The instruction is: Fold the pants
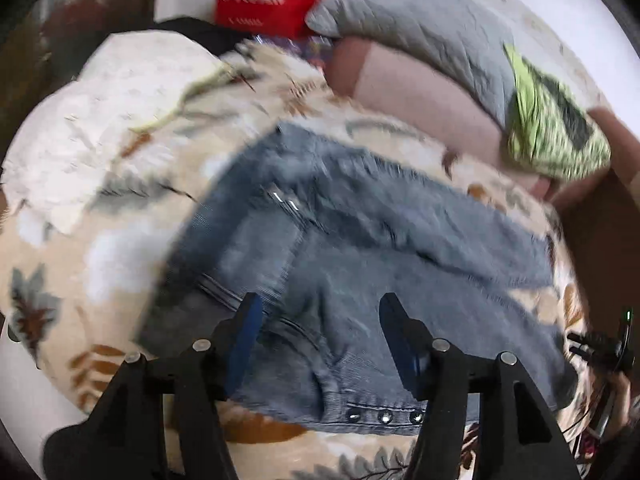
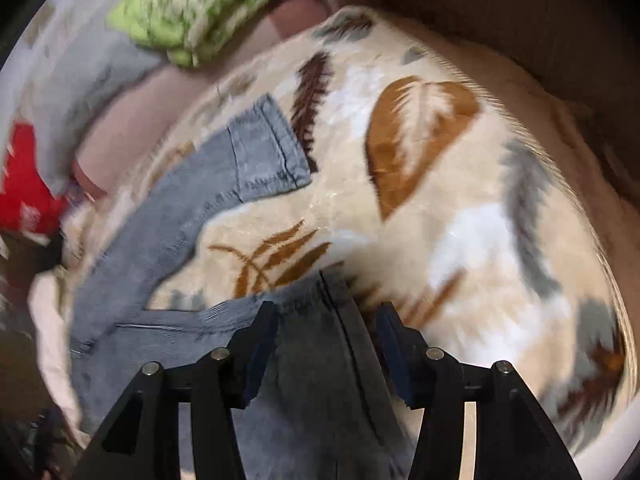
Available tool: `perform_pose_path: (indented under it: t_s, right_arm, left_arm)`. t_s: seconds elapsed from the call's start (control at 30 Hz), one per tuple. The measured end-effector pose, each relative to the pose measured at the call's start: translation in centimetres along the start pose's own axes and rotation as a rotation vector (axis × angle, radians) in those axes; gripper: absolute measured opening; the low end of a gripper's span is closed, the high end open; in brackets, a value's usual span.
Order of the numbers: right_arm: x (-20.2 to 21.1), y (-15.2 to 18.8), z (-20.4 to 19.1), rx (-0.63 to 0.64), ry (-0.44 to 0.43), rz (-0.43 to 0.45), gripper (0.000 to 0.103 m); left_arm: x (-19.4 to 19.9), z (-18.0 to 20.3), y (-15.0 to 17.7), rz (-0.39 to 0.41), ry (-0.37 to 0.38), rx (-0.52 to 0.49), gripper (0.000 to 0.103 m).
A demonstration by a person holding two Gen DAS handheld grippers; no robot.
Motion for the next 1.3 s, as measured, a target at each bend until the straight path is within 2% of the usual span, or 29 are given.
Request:
perform_pose_path:
  t_s: [0.07,0.1,0.17,0.2,0.23,0.3,0.33,0.4,0.43,0.47,0.5,0.53,0.6,0.63,0.7,0.73,0.8,0.9,1.0,1.13,1.23,1.3]
  right_arm:
    - [-1.9,0.1,-1.0,0.061,0.047,-0.040,0.040]
    - [-2.1,0.1,-1.5,0.104,0.091,-0.025,0.026]
    - [-1.5,-0.1,-2.4,0.147,0.117,0.018,0.019]
    - [-0.7,-0.4,-2.9,0.177,0.150,0.059,0.018]
    - [-0.1,-0.8,-3.2,0.206,0.199,0.100,0.018]
    - [0.3,-1.3,-3.5,0.224,0.234,0.147,0.018]
    - [-0.3,-1.4,-3.5,0.215,0.243,0.141,0.019]
    - [-3.7,-0.6,-3.5,0.238,0.276,0.035,0.023]
    - [-3.3,-0.8,-3.8,0.251,0.296,0.087,0.026]
    - [-2.7,-0.7,-3.7,0.249,0.303,0.099,0.028]
    - [-2.4,-0.7,-3.7,0.233,0.285,0.100,0.031]
    - [-1.8,-0.7,-3.5,0.202,0.242,0.097,0.040]
    - [-0.6,-1.2,-2.7,0.154,0.225,0.122,0.048]
    - [0.2,-1.5,-2.3,0.143,0.210,0.134,0.048]
    - [1.0,-2.9,-2.3,0.121,0.161,0.154,0.048]
    - [1.3,-3.7,-2.5,0.118,0.135,0.159,0.048]
    - [1.7,-5.2,-3.1,0.130,0.106,0.172,0.049]
    - [1.5,-7.0,-4.3,0.163,0.096,0.163,0.051]
    - [0.7,-8.6,-5.4,0.172,0.054,0.130,0.051]
    - [-1.3,-11.5,-6.7,0.158,-0.003,0.077,0.051]
    - [-2.9,-13.8,-7.0,0.134,0.001,0.066,0.051]
    - [-3.7,-15.2,-7.5,0.142,-0.005,0.068,0.051]
  left_arm:
    - [-2.4,0.3,1.3,-0.048,-0.011,-0.011,0.062]
    - [-4.3,-0.2,2.2,-0.100,-0.037,-0.014,0.062]
    - [-6.3,-0.9,3.6,-0.163,-0.073,-0.009,0.062]
    - [-6.7,-1.1,4.0,-0.150,-0.067,-0.014,0.062]
    - [-6.5,-1.0,4.0,-0.122,-0.055,-0.026,0.066]
    - [-6.5,-0.5,4.4,-0.109,-0.033,-0.061,0.076]
    - [-6.7,-0.2,4.7,-0.108,-0.033,-0.091,0.079]
    - [-7.1,0.6,5.3,-0.118,-0.037,-0.151,0.093]
    - [-7.6,0.8,5.5,-0.142,-0.047,-0.190,0.096]
    - [-8.0,1.3,5.8,-0.161,-0.060,-0.225,0.100]
    - [-8.2,1.7,6.0,-0.180,-0.068,-0.259,0.103]
    - [-8.3,1.7,5.7,-0.193,-0.060,-0.256,0.103]
    - [-8.2,1.7,5.4,-0.228,-0.025,-0.253,0.103]
    - [-8.0,1.5,5.0,-0.233,0.003,-0.234,0.103]
    - [-7.0,1.0,3.5,-0.213,0.044,-0.177,0.103]
    - [-6.0,0.6,2.0,-0.177,0.051,-0.155,0.103]
    - [-4.2,-0.4,-1.3,-0.089,0.027,-0.124,0.103]
    - [-3.5,-2.6,-6.2,-0.012,0.036,-0.049,0.103]
    - [-5.7,-5.5,-10.9,-0.026,0.020,0.063,0.103]
    - [-9.7,-7.2,-15.4,-0.070,0.061,0.188,0.102]
    - [-13.1,-5.6,-17.3,-0.086,0.102,0.165,0.102]
    - [-14.8,-4.8,-17.8,-0.104,0.086,0.133,0.102]
Point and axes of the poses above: each gripper's, at about its wrist camera, not at the fingertips, and x roughly against the way its jaws point, z to its right, y to its underside, the point moved 6 cm from there along -x, roughly the way its jaws point, and after that the axes turned 6 degrees about y, right-handed, at the moved point
